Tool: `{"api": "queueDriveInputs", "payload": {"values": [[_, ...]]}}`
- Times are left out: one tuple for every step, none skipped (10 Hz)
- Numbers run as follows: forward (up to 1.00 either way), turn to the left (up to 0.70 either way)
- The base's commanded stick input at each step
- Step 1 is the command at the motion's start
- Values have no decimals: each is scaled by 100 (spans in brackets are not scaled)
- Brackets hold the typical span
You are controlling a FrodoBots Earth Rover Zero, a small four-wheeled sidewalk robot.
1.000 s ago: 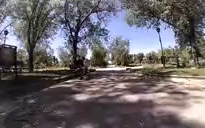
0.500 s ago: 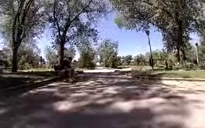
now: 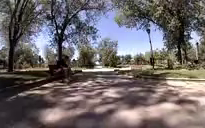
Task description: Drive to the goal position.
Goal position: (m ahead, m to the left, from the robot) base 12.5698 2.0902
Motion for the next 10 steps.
{"api": "queueDriveInputs", "payload": {"values": [[70, 1], [70, 1], [70, 1], [70, 1], [70, 1], [70, 1], [70, 1], [70, 1], [70, 1], [70, 1]]}}
